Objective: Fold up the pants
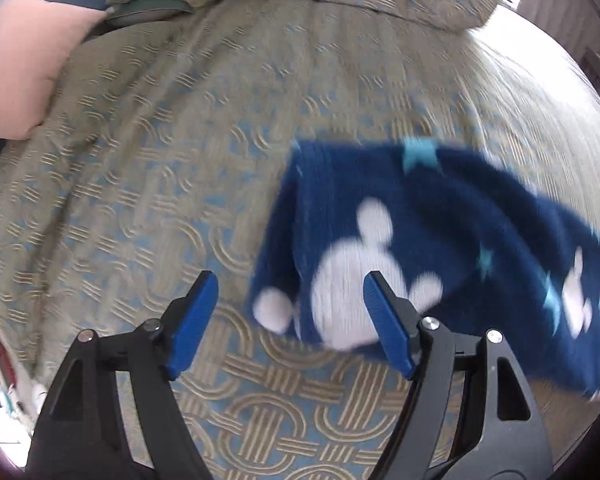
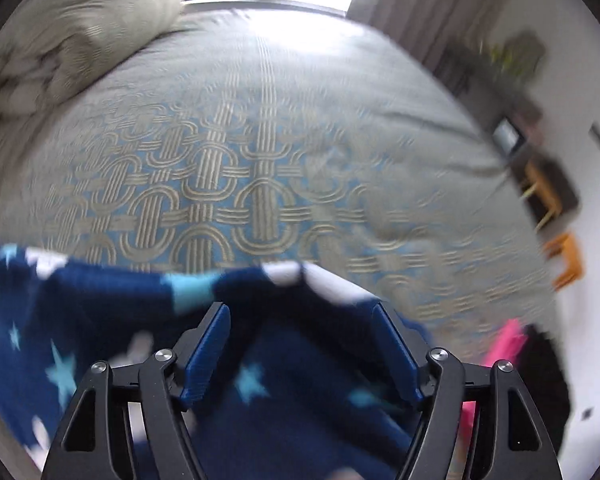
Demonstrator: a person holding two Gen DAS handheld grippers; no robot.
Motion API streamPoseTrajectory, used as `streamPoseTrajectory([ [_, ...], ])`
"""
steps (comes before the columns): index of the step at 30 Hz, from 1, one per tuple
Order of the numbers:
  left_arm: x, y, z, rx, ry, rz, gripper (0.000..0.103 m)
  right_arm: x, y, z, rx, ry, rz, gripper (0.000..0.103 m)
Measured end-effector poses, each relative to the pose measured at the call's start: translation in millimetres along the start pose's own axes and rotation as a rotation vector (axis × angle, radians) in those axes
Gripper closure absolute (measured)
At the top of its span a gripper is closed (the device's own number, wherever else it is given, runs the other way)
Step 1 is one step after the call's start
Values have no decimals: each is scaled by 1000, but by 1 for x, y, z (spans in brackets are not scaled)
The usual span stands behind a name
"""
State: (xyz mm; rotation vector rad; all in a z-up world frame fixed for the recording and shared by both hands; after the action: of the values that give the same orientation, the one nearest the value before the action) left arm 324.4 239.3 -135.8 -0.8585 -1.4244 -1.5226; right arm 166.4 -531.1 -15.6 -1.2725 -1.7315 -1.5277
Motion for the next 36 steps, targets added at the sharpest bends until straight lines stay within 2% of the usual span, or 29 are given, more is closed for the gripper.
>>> streamPoseTrajectory([
  [2, -6, -7, -8, -50, -8, -32, 28, 15, -19, -8, 4, 2, -11, 22],
  [5, -18, -9, -22, -131, 14, -65, 28, 26, -61, -21, -15, -1, 5, 21],
  [6, -21, -7, -25, -149, 27, -78, 31, 26, -74, -27, -29, -11, 16, 21],
  [7, -24, -4, -28, -158, 34, -91, 39, 24, -84, -31, -47, -18, 29, 21],
  [8, -24, -1, -29, -161, 27, -99, 82, 19, -98, -40, -91, -17, 59, 21],
  [9, -23, 3, -30, -159, 8, -86, 96, 14, -109, -44, -134, -12, 84, 21],
  [10, -16, 14, -29, -140, 23, -96, 98, 9, -119, -49, -190, -6, 110, 21],
  [11, -1, 28, -27, -145, 49, -153, 98, 7, -128, -57, -249, 2, 130, 21],
  [13, 28, 52, -23, -167, 51, -234, 98, 4, -139, -67, -343, 22, 147, 21],
  [14, 37, 59, -20, -172, 52, -249, 97, 4, -142, -69, -366, 26, 151, 21],
  [17, 55, 79, 2, -179, 152, -275, 94, 6, -142, -73, -379, 17, 143, 21],
  [18, 54, 78, 12, -169, 198, -273, 93, 7, -142, -72, -376, 16, 138, 21],
  [19, 50, 75, 19, -163, 216, -262, 88, 7, -142, -71, -374, 19, 135, 21],
  [21, 38, 61, 35, -134, 204, -212, 66, 6, -149, -67, -368, 33, 135, 21],
  [24, 14, 25, 52, -82, 197, -129, 64, 3, -155, -63, -348, 43, 139, 21],
  [27, 0, -4, 49, -52, 134, -81, 64, -3, -157, -65, -362, 50, 143, 21],
  [29, -3, -20, 37, 1, 35, -60, 62, -4, -158, -67, -394, 80, 141, 21],
  [33, 9, -41, -12, 45, -160, -80, 34, -8, -162, -71, -456, 125, 137, 21],
  [36, 15, -51, -57, 30, -260, -86, 30, -7, -167, -71, -492, 166, 137, 21],
])
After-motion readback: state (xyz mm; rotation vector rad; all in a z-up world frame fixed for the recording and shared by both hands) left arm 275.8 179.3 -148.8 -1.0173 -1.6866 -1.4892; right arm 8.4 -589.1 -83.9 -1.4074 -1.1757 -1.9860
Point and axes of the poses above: each gripper's, at about its wrist camera, not at the fingertips, and x roughly against the way its jaws point, z to its left, y to its top, the point moved 8 cm from there along -x, roughly the way its jaws point, and after that the axes turned 2 degrees about -x, right-handed, at the moved point
